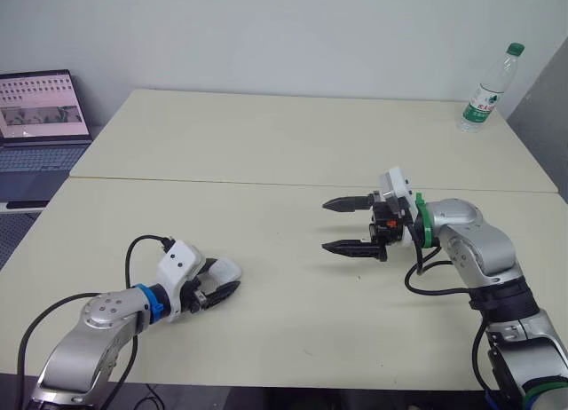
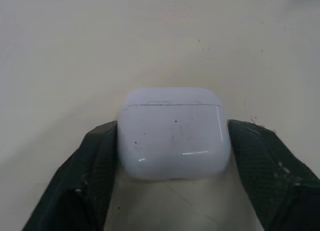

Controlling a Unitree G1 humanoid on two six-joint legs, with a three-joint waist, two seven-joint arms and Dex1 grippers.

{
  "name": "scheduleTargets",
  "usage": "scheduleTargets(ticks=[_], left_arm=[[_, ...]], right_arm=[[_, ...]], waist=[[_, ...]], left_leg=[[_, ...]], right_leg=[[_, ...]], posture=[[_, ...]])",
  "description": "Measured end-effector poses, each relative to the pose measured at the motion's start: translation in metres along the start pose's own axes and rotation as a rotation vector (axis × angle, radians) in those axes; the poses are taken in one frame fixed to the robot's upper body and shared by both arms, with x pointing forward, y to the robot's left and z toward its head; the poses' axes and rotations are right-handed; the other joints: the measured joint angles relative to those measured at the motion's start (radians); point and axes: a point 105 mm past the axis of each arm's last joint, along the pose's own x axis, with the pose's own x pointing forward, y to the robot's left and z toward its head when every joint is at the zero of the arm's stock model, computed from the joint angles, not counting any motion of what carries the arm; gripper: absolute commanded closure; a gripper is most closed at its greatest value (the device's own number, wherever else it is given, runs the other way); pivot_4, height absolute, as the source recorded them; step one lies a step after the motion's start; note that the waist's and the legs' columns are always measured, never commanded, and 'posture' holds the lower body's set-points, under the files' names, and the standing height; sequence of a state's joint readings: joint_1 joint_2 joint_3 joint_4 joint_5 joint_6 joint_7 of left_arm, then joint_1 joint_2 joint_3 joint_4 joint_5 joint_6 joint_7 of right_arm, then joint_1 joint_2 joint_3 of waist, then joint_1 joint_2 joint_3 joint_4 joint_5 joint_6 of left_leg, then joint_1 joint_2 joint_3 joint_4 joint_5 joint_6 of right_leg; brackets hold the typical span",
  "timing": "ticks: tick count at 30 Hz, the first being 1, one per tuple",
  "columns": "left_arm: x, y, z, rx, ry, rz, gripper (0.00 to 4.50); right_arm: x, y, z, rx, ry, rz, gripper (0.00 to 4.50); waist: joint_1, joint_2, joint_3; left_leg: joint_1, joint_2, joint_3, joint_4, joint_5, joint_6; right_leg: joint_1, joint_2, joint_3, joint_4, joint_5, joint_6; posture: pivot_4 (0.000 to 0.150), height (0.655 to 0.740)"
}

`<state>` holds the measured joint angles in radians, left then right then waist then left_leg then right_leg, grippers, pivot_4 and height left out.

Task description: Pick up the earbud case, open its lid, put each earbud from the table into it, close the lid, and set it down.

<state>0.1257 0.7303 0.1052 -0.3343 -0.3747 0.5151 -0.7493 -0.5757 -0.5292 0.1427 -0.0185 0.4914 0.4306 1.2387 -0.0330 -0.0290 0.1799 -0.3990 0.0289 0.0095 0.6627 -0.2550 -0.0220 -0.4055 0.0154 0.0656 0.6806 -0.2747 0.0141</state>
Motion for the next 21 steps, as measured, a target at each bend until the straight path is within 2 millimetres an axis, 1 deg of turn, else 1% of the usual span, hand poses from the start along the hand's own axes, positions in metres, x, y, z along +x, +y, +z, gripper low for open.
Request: scheduleTargets(ticks=[3, 7, 9, 11, 13, 14, 15, 16, 18, 21], left_arm=[[-0.001, -0.002, 0.000, 0.005, 0.000, -0.004, 1.73], [0.002, 0.002, 0.008, 0.045, -0.019, 0.001, 1.73], [0.006, 0.006, 0.026, 0.197, -0.086, 0.006, 1.73], [0.008, 0.014, 0.061, 0.403, -0.209, 0.054, 1.73], [0.006, 0.023, 0.099, 0.625, -0.331, 0.133, 1.73], [0.004, 0.024, 0.115, 0.733, -0.384, 0.163, 1.73], [0.002, 0.024, 0.125, 0.817, -0.421, 0.183, 1.73], [0.002, 0.023, 0.132, 0.905, -0.448, 0.197, 1.73], [0.003, 0.021, 0.141, 1.045, -0.493, 0.207, 1.73], [0.006, 0.013, 0.144, 1.177, -0.544, 0.190, 1.73]], right_arm=[[0.000, 0.000, -0.002, 0.009, 0.001, -0.002, 0.00], [0.001, -0.003, -0.002, 0.019, 0.000, -0.022, 0.00], [0.004, -0.005, -0.002, 0.062, -0.011, -0.034, 0.00], [0.009, -0.006, -0.002, 0.143, -0.025, -0.027, 0.00], [0.015, -0.005, 0.002, 0.224, -0.053, -0.012, 0.00], [0.019, -0.005, 0.004, 0.260, -0.070, -0.007, 0.00], [0.022, -0.005, 0.006, 0.283, -0.082, -0.007, 0.00], [0.025, -0.007, 0.008, 0.302, -0.088, -0.012, 0.00], [0.030, -0.011, 0.015, 0.331, -0.112, -0.033, 0.00], [0.044, -0.014, 0.024, 0.363, -0.146, -0.035, 0.00]], waist=[[0.000, 0.000, 0.000], [0.000, 0.000, 0.000], [0.001, 0.000, 0.000], [0.004, 0.000, 0.000], [0.004, 0.000, 0.000], [0.004, 0.000, 0.000], [0.004, 0.000, 0.000], [0.001, 0.000, 0.000], [-0.002, 0.000, 0.000], [-0.002, 0.000, 0.000]], left_leg=[[0.000, 0.000, 0.000, 0.000, 0.000, 0.000], [0.000, 0.000, 0.000, 0.000, 0.000, 0.000], [0.000, 0.000, 0.000, 0.000, 0.000, 0.000], [-0.001, 0.000, 0.000, 0.001, 0.000, 0.000], [-0.001, 0.000, 0.000, 0.000, 0.000, 0.000], [-0.001, -0.001, 0.000, 0.000, 0.000, 0.000], [-0.001, -0.001, 0.000, 0.000, 0.000, 0.000], [-0.001, 0.000, 0.002, 0.000, 0.000, 0.000], [-0.001, 0.000, 0.002, -0.001, 0.000, 0.000], [-0.002, 0.000, 0.001, -0.001, 0.000, 0.000]], right_leg=[[0.000, 0.000, 0.000, 0.000, 0.000, 0.000], [0.000, 0.000, 0.000, 0.000, 0.000, 0.000], [0.000, 0.000, 0.000, 0.000, 0.000, 0.000], [0.000, 0.000, -0.001, 0.000, 0.000, 0.000], [0.000, 0.000, 0.000, 0.000, 0.000, 0.000], [0.000, 0.000, 0.000, 0.000, 0.000, 0.000], [0.000, 0.000, 0.000, -0.001, 0.000, 0.000], [-0.001, -0.001, 0.001, -0.001, 0.000, 0.000], [-0.002, -0.001, 0.001, -0.001, 0.000, 0.000], [-0.002, 0.000, 0.000, 0.000, 0.000, 0.000]], posture=[[0.150, 0.7400], [0.150, 0.7400], [0.150, 0.7400], [0.150, 0.7400], [0.150, 0.7400], [0.150, 0.7400], [0.150, 0.7400], [0.150, 0.7400], [0.150, 0.7400], [0.150, 0.7400]])
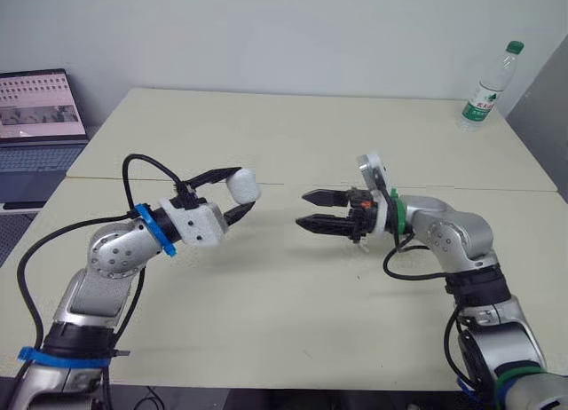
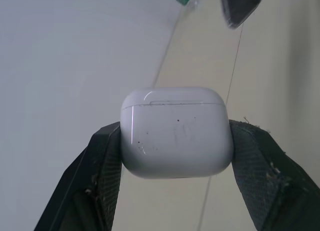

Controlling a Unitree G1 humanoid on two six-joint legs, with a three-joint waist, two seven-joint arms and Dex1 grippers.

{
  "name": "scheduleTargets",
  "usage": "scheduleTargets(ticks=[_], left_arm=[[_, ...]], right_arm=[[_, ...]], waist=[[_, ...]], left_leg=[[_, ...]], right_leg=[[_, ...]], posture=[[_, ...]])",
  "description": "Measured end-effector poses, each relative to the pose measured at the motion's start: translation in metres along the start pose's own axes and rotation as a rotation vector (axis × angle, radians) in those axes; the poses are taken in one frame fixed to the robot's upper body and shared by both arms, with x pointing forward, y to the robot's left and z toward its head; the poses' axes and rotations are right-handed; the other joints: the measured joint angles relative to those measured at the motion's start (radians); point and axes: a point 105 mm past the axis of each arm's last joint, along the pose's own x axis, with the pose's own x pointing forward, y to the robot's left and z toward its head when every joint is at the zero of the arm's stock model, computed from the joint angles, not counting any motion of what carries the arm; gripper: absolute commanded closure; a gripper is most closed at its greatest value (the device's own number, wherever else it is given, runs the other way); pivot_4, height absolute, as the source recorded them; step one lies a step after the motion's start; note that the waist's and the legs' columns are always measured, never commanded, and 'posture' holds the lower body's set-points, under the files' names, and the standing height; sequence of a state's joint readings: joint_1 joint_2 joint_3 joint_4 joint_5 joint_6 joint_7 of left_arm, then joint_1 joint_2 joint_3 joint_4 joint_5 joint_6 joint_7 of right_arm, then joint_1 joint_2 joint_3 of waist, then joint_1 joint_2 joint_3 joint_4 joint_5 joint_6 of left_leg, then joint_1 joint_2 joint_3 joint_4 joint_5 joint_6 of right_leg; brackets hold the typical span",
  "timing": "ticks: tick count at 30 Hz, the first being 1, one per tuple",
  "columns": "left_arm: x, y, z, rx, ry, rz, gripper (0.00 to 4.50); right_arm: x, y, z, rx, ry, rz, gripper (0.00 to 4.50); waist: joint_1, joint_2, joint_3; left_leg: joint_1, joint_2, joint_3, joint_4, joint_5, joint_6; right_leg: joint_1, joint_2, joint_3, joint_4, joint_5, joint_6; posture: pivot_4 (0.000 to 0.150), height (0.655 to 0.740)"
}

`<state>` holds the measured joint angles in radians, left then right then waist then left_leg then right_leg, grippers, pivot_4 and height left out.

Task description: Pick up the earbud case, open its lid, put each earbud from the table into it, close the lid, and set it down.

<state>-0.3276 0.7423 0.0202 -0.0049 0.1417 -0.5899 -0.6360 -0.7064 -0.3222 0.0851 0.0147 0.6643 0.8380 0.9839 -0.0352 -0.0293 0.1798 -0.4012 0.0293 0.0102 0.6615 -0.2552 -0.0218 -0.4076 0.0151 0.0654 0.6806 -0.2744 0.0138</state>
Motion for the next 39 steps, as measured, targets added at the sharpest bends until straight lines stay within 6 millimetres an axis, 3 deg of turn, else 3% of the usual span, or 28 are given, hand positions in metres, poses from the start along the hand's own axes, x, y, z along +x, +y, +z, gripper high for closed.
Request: scheduleTargets(ticks=[8, 23, 26, 34, 39], left_arm=[[0.004, 0.002, 0.016, 0.120, -0.124, 0.010, 1.73], [0.008, -0.007, 0.021, 0.160, -0.170, -0.016, 1.73], [0.008, -0.006, 0.021, 0.162, -0.171, -0.010, 1.73], [0.008, -0.006, 0.020, 0.157, -0.168, -0.002, 1.73], [0.008, -0.006, 0.019, 0.150, -0.166, -0.001, 1.73]], right_arm=[[0.029, 0.005, -0.003, 0.029, -0.005, -0.003, 0.00], [0.046, 0.006, -0.001, 0.062, -0.001, -0.016, 0.00], [0.047, 0.003, -0.005, 0.067, 0.011, -0.030, 0.55], [0.050, 0.004, -0.006, 0.043, 0.022, -0.028, 3.50], [0.051, 0.004, -0.006, 0.032, 0.023, -0.031, 3.63]], waist=[[0.002, 0.000, 0.000], [0.002, 0.000, 0.000], [0.002, 0.000, 0.000], [0.002, 0.000, 0.000], [0.002, 0.000, 0.000]], left_leg=[[-0.001, 0.000, 0.000, 0.001, 0.000, 0.000], [-0.001, 0.000, -0.001, 0.001, 0.000, 0.000], [-0.001, 0.000, -0.001, 0.001, 0.000, 0.000], [-0.001, 0.000, -0.001, 0.001, 0.000, 0.000], [-0.001, 0.000, -0.001, 0.001, 0.000, 0.000]], right_leg=[[0.000, -0.001, 0.000, 0.000, 0.000, 0.001], [0.000, 0.000, -0.002, 0.001, 0.000, 0.001], [0.000, 0.000, -0.002, 0.001, 0.000, 0.001], [0.000, 0.000, -0.002, 0.001, 0.000, 0.001], [0.000, 0.000, -0.002, 0.001, 0.000, 0.001]], posture=[[0.150, 0.7400], [0.150, 0.7400], [0.150, 0.7400], [0.150, 0.7400], [0.150, 0.7400]])
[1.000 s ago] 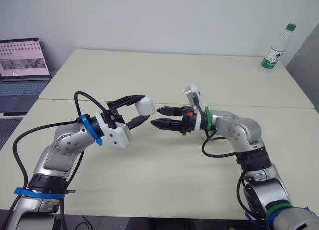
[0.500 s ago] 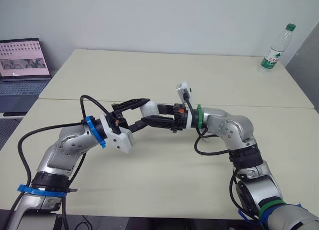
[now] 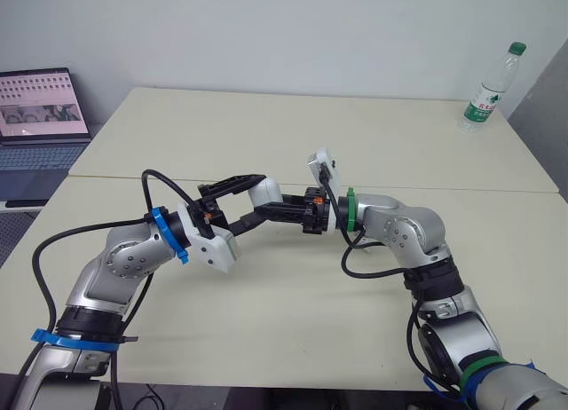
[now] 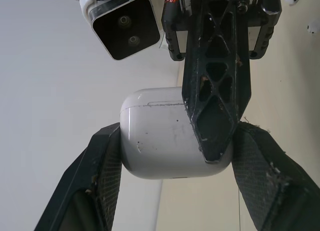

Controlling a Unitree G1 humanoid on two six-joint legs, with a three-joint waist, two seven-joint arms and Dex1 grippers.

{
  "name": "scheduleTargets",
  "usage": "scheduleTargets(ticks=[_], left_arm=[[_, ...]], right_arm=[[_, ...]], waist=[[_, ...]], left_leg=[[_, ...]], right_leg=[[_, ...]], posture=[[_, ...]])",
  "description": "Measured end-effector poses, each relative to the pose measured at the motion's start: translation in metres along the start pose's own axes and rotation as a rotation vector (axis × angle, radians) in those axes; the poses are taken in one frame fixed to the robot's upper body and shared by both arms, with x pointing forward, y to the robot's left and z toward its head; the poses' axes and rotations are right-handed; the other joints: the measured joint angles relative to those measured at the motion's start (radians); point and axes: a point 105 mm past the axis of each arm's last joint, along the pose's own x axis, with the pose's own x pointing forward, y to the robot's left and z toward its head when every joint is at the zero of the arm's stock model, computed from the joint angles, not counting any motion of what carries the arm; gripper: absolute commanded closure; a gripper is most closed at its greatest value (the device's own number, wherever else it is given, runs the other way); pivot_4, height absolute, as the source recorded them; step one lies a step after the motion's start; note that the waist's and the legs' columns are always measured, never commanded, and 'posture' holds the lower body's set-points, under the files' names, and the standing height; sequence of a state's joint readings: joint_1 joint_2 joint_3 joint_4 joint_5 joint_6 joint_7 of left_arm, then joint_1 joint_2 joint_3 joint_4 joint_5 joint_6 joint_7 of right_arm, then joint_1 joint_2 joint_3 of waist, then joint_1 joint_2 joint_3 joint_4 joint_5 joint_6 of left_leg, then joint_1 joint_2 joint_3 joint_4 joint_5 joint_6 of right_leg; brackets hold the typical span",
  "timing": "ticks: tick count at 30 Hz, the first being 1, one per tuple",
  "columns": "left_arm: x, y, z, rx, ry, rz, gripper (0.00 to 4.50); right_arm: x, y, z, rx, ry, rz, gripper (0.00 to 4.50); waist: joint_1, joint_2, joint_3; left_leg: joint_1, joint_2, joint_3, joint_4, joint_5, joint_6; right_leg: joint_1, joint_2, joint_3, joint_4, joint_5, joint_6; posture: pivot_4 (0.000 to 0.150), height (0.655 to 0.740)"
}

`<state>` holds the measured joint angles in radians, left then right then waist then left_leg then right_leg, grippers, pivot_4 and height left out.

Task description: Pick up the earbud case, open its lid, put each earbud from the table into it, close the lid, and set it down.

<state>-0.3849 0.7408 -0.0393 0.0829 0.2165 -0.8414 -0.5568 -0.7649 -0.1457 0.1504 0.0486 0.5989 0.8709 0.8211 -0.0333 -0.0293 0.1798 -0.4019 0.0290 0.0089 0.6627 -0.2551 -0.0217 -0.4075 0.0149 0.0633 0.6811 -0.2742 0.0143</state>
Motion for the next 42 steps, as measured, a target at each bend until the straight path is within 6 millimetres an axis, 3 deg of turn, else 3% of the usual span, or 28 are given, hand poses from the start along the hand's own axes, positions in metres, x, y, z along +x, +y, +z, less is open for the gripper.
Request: scheduleTargets(ticks=[3, 7, 9, 12, 17, 23, 26, 32, 42], left_arm=[[0.000, 0.000, 0.000, -0.003, 0.000, 0.001, 1.73], [-0.001, -0.004, 0.002, -0.018, -0.008, -0.010, 0.38], [-0.002, -0.010, 0.003, -0.040, -0.011, -0.026, 0.00], [-0.005, -0.010, 0.008, -0.080, -0.017, -0.019, 0.00], [-0.005, 0.011, 0.018, -0.201, -0.020, 0.017, 0.00], [-0.017, 0.036, -0.007, -0.588, 0.182, -0.085, 0.00], [-0.020, 0.043, -0.008, -0.778, 0.192, -0.172, 0.58], [-0.022, 0.045, -0.010, -0.888, 0.207, -0.343, 2.51], [-0.017, 0.028, -0.022, -0.860, 0.248, -0.508, 2.51]], right_arm=[[0.000, 0.000, 0.000, 0.001, 0.000, 0.001, 3.63], [-0.001, -0.004, -0.001, 0.020, -0.007, -0.023, 3.64], [0.000, -0.006, -0.002, 0.026, -0.005, -0.031, 3.64], [0.000, -0.009, -0.002, 0.030, -0.012, -0.048, 3.64], [-0.001, -0.030, -0.010, -0.006, -0.007, -0.152, 3.64], [-0.012, -0.056, -0.020, -0.216, 0.087, -0.291, 3.64], [-0.010, -0.056, -0.023, -0.343, 0.131, -0.287, 3.64], [0.001, -0.043, -0.030, -0.525, 0.206, -0.195, 3.64], [0.009, -0.030, -0.017, -0.730, 0.247, -0.131, 3.64]], waist=[[0.000, 0.000, 0.000], [0.000, 0.000, 0.000], [-0.001, 0.000, 0.000], [-0.001, 0.000, 0.000], [-0.003, 0.000, 0.000], [-0.009, 0.000, 0.000], [-0.012, 0.000, 0.000], [-0.015, 0.000, 0.000], [-0.014, 0.000, 0.000]], left_leg=[[0.000, 0.000, 0.000, 0.000, 0.000, 0.000], [0.000, 0.000, 0.000, 0.000, 0.000, 0.000], [0.000, 0.000, 0.000, 0.000, 0.000, 0.000], [0.000, 0.000, 0.000, 0.000, 0.000, 0.000], [0.000, 0.000, 0.000, 0.000, 0.000, 0.000], [0.000, 0.000, -0.001, 0.000, 0.000, 0.000], [0.000, 0.000, 0.000, 0.000, 0.000, 0.000], [0.000, 0.000, 0.000, -0.001, 0.000, 0.000], [0.000, 0.000, -0.001, 0.000, 0.000, 0.000]], right_leg=[[0.000, 0.000, 0.000, 0.000, 0.000, 0.000], [0.000, 0.000, 0.000, 0.000, 0.000, 0.000], [0.000, 0.000, 0.000, 0.000, 0.000, 0.000], [0.000, 0.000, 0.000, 0.000, 0.000, 0.000], [0.000, 0.000, 0.000, 0.000, 0.000, 0.000], [0.000, 0.003, -0.001, 0.000, -0.001, 0.000], [0.000, 0.004, -0.002, 0.000, -0.001, 0.000], [-0.001, 0.005, -0.002, 0.000, -0.001, 0.000], [-0.002, 0.006, 0.000, 0.001, -0.002, -0.002]], posture=[[0.150, 0.7400], [0.150, 0.7400], [0.150, 0.7400], [0.150, 0.7400], [0.150, 0.7400], [0.150, 0.7400], [0.150, 0.7400], [0.150, 0.7400], [0.150, 0.7400]])
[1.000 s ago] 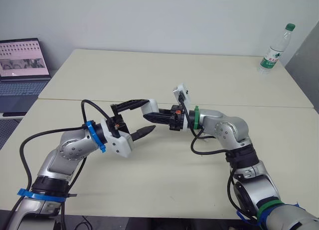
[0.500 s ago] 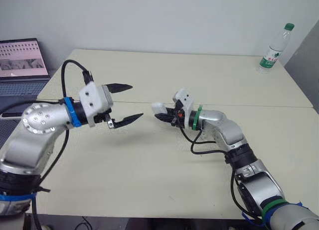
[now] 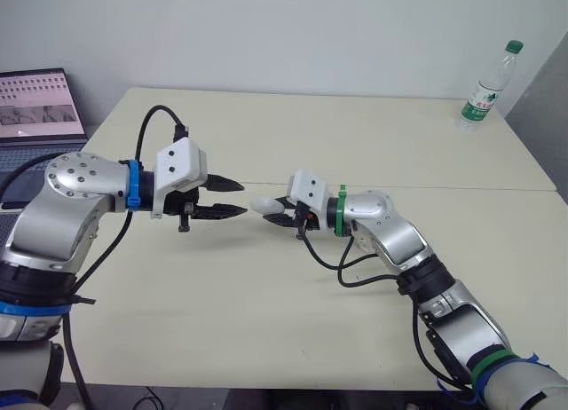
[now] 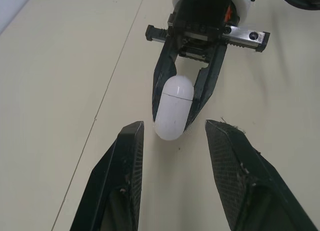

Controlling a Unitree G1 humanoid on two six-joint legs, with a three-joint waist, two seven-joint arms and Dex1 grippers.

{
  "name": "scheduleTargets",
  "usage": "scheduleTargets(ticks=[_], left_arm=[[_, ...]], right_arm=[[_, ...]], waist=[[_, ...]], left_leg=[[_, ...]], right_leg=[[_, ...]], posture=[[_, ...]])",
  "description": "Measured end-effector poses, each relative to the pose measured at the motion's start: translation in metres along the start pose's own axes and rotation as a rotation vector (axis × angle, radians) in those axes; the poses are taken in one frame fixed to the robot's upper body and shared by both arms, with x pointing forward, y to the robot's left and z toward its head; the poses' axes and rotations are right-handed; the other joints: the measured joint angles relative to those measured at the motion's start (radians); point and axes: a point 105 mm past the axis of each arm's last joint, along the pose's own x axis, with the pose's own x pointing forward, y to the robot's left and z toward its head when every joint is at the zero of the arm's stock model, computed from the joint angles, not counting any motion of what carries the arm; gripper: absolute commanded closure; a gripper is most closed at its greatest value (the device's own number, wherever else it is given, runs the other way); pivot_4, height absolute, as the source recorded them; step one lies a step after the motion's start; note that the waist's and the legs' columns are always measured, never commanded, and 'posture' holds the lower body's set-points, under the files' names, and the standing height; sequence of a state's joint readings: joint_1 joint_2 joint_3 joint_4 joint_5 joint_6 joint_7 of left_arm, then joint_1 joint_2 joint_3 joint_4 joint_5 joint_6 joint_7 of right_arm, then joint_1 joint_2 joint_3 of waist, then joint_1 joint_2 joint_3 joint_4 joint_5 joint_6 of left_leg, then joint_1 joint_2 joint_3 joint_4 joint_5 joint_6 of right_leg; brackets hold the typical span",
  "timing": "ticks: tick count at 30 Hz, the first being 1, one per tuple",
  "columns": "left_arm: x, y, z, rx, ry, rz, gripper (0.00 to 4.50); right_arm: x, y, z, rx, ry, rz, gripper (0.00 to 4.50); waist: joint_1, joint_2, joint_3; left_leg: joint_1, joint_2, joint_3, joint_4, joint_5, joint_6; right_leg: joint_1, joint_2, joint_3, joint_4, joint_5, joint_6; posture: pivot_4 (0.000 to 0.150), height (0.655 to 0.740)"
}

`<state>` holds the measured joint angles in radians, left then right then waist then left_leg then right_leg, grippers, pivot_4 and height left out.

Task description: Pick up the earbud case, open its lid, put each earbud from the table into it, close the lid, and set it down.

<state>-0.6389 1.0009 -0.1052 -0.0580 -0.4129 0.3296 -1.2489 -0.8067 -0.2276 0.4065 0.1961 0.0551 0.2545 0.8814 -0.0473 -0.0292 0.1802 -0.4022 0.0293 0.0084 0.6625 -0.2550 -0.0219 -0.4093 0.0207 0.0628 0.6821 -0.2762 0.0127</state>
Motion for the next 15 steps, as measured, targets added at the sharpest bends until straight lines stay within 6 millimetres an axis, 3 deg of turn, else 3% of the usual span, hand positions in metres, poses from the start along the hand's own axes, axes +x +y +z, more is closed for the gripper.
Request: scheduleTargets(ticks=[9, 15], left_arm=[[0.010, 0.002, -0.005, 0.047, 0.044, -0.012, 2.51], [0.014, 0.004, -0.004, 0.059, 0.041, -0.006, 2.51]], right_arm=[[0.003, -0.002, 0.020, -0.127, -0.011, 0.003, 3.64], [0.004, -0.001, 0.020, -0.155, 0.000, 0.006, 3.64]], waist=[[0.000, 0.000, 0.000], [0.000, 0.000, 0.000]], left_leg=[[0.000, 0.000, -0.001, 0.000, 0.000, 0.000], [0.000, 0.000, -0.001, 0.000, 0.000, 0.000]], right_leg=[[0.000, 0.000, 0.001, 0.000, 0.000, 0.000], [0.000, 0.000, 0.002, 0.000, 0.000, 0.000]], posture=[[0.150, 0.7400], [0.150, 0.7400]])
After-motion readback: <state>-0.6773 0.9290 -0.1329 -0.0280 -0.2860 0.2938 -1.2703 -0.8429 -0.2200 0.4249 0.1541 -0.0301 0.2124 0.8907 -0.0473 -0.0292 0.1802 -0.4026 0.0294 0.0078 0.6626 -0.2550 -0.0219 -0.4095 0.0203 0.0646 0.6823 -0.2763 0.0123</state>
